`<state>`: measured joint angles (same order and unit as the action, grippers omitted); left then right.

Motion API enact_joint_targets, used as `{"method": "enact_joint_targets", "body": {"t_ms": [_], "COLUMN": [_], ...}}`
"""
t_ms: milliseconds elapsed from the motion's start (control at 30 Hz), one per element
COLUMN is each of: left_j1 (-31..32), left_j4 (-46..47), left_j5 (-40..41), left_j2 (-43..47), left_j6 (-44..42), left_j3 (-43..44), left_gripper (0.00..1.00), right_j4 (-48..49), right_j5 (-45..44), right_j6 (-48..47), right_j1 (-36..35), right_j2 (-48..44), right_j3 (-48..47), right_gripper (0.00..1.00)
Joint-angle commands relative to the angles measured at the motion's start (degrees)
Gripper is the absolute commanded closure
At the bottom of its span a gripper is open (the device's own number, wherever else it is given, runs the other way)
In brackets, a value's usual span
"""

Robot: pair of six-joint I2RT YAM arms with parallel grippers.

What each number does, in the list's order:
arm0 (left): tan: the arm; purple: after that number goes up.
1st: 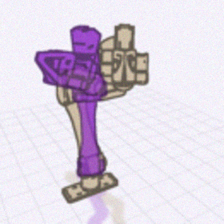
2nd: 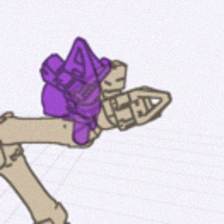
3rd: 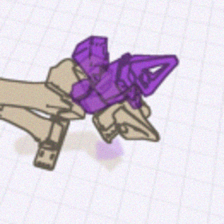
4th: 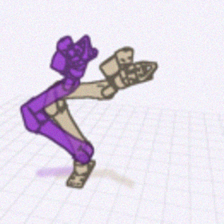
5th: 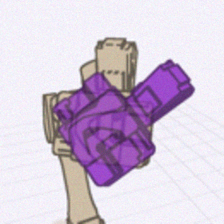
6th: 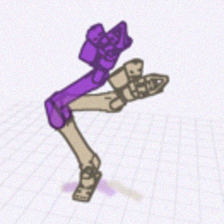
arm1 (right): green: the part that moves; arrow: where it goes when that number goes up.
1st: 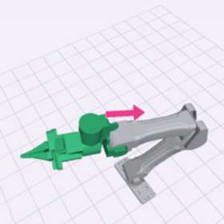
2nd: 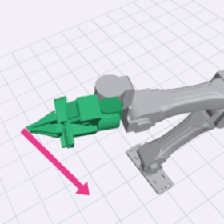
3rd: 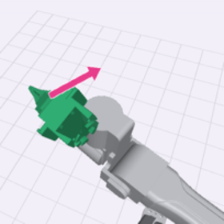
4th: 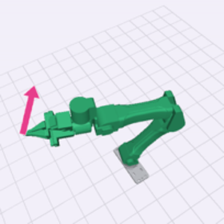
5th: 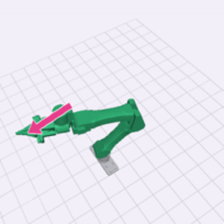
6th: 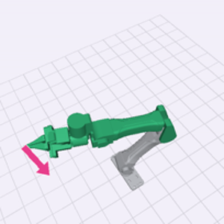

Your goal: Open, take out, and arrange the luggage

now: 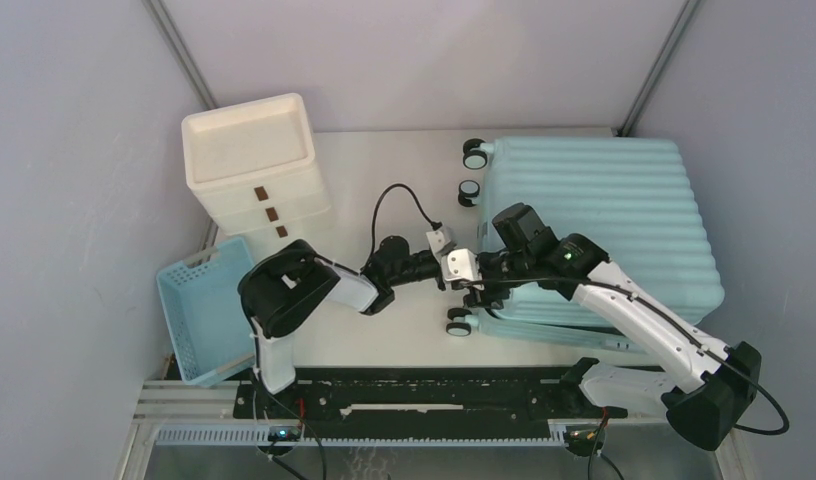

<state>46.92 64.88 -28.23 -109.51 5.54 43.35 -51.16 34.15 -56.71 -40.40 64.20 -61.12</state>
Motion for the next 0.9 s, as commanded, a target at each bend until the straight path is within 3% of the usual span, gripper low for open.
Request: {"method": "enact_joint_targets", "body": {"t_ms": [0, 400, 867], "left_j1": [-4.4, -3.6, -5.7], "left_j4": [3.3, 6.9, 6.3], "left_j5": [8.1, 6.2, 7.6], "left_j2": [4.1, 7.2, 4.4], "left_j6": [1.6, 4.5, 7.5], "left_j3": [1.7, -3.2, 0.5], "left_gripper": [1.0, 1.0, 1.0], "right_j4": [0.4, 13.7, 2.0], "right_j5": [0.8, -6.8, 2.3], "right_j6": [-3.0, 3.1, -4.0], "right_j1": [-1.1, -0.6, 2.3], "right_j2": [-2.0, -5.3, -9.4], "right_j3": [0.7, 0.7, 0.7], "right_gripper": [1.0, 1.0, 1.0]}}
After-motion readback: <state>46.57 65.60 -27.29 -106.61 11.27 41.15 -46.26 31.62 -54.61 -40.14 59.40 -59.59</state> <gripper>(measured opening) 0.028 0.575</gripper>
